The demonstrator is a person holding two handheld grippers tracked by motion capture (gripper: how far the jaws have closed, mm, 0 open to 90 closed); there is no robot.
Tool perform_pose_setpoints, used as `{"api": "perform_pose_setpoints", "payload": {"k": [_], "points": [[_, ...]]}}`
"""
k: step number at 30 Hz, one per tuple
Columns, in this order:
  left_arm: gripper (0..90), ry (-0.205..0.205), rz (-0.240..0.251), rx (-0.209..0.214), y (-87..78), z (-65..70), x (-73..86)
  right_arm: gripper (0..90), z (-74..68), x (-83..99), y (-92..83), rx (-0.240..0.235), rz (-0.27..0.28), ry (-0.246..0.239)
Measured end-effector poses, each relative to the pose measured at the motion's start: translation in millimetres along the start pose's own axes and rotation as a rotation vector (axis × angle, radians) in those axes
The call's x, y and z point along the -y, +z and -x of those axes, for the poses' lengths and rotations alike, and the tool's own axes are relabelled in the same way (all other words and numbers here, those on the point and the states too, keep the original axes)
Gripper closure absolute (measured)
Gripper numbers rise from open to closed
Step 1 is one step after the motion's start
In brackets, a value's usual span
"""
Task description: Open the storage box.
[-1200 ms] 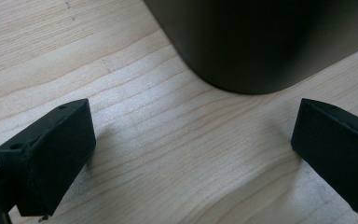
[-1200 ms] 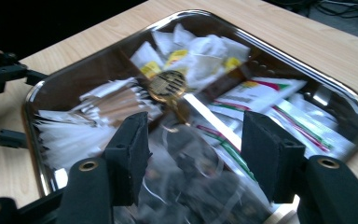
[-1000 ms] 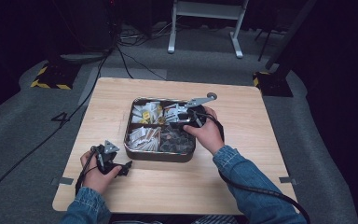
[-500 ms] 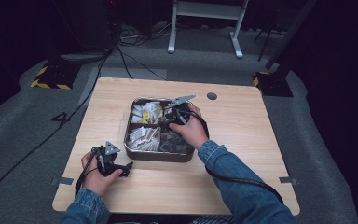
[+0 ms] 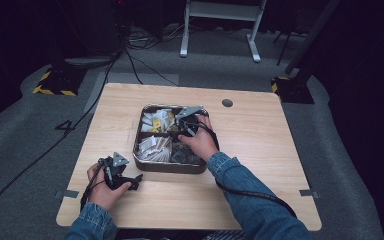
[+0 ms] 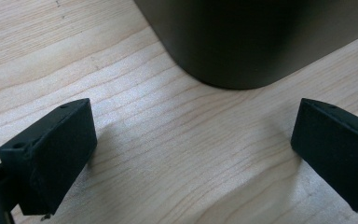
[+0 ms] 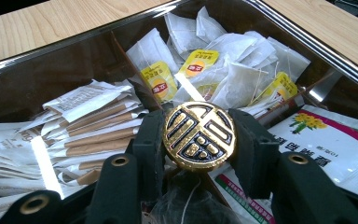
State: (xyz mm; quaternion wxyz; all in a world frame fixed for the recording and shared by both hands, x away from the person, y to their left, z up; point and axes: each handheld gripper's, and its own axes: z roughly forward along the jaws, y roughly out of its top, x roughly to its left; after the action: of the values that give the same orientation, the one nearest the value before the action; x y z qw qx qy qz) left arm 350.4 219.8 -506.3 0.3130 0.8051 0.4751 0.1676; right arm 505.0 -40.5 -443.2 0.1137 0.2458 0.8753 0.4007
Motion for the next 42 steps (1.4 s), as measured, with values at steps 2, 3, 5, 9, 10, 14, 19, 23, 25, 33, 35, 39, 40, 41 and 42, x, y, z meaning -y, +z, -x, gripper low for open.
{"api": "perform_pose_setpoints", "payload": {"k": [2,3,5,9,10,14,19,23,25,33,35,39,40,41,42], "points": [[0.4,0.000,0.000,0.000,0.0,0.0,0.0,58.5,-0.1,0.2,-0.1,0.000,0.001,0.001],[0.4,0.000,0.000,0.000,0.0,0.0,0.0,58.5,-0.1,0.2,-0.1,0.000,0.001,0.001],[0.4,0.001,0.000,0.000,0.0,-0.1,-0.1,58.6,0.0,0.3,-0.1,0.000,0.002,0.003],[0.2,0.002,-0.001,0.000,0.1,-0.3,-0.2,58.6,0.1,0.3,0.0,-0.002,0.004,0.011],[0.2,0.002,0.000,0.001,0.2,-0.3,-0.2,58.6,0.9,0.3,-0.2,-0.008,0.004,0.017],[0.2,0.001,-0.001,0.003,0.3,-0.3,-0.3,58.8,1.2,0.5,-0.6,-0.012,0.007,0.022],[0.2,0.002,-0.001,0.003,0.2,-0.4,-0.3,58.8,2.4,-0.3,-1.0,-0.017,0.008,0.029],[0.1,0.004,-0.004,0.006,0.2,-0.6,-0.6,58.8,5.3,-7.0,-5.4,-0.032,-0.023,0.009],[0.1,0.003,-0.001,0.004,0.5,-0.4,-0.5,58.8,5.4,-9.9,-8.8,-0.032,-0.015,0.007],[0.1,0.003,0.000,0.004,0.6,-0.4,-0.5,58.8,12.2,-18.0,-25.1,-0.010,0.020,0.012],[0.1,0.003,-0.001,0.004,0.5,-0.4,-0.5,58.8,15.6,-20.2,-34.1,-0.007,0.033,0.013],[0.1,0.003,0.000,0.004,0.5,-0.4,-0.5,58.8,21.0,-21.9,-44.3,0.002,0.042,0.011],[0.1,0.003,-0.001,0.004,0.5,-0.4,-0.5,58.8,23.0,-22.0,-47.7,0.006,0.044,0.013],[0.1,0.003,0.000,0.004,0.6,-0.4,-0.5,58.8,27.6,-21.9,-54.2,0.015,0.052,0.016],[0.1,0.003,0.000,0.004,0.5,-0.4,-0.5,58.8,29.8,-21.6,-57.6,0.022,0.053,0.019]]}}
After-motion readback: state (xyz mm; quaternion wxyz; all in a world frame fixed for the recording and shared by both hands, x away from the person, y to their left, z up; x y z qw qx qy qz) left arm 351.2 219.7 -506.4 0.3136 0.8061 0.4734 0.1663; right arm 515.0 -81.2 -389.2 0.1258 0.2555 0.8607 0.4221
